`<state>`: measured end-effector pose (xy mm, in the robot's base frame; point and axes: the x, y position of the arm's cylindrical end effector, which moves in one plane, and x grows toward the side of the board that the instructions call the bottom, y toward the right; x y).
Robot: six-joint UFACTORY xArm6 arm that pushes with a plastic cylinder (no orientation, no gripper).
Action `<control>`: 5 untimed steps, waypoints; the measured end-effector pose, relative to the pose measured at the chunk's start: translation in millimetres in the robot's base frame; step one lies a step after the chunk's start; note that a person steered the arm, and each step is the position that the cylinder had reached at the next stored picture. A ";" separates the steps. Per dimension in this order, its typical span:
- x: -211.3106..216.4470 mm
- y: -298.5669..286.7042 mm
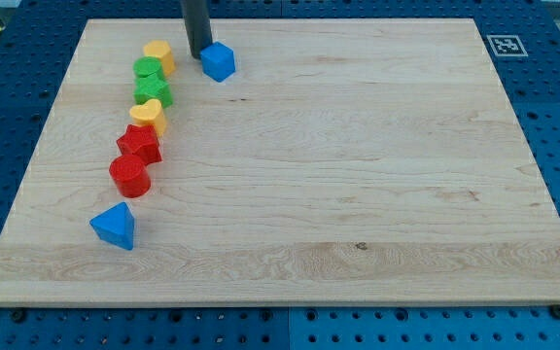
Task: Move the yellow hexagon towards the blue cube
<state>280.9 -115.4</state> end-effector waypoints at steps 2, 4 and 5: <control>11.0 54.9; -33.8 39.0; -50.4 -16.3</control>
<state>230.5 -131.7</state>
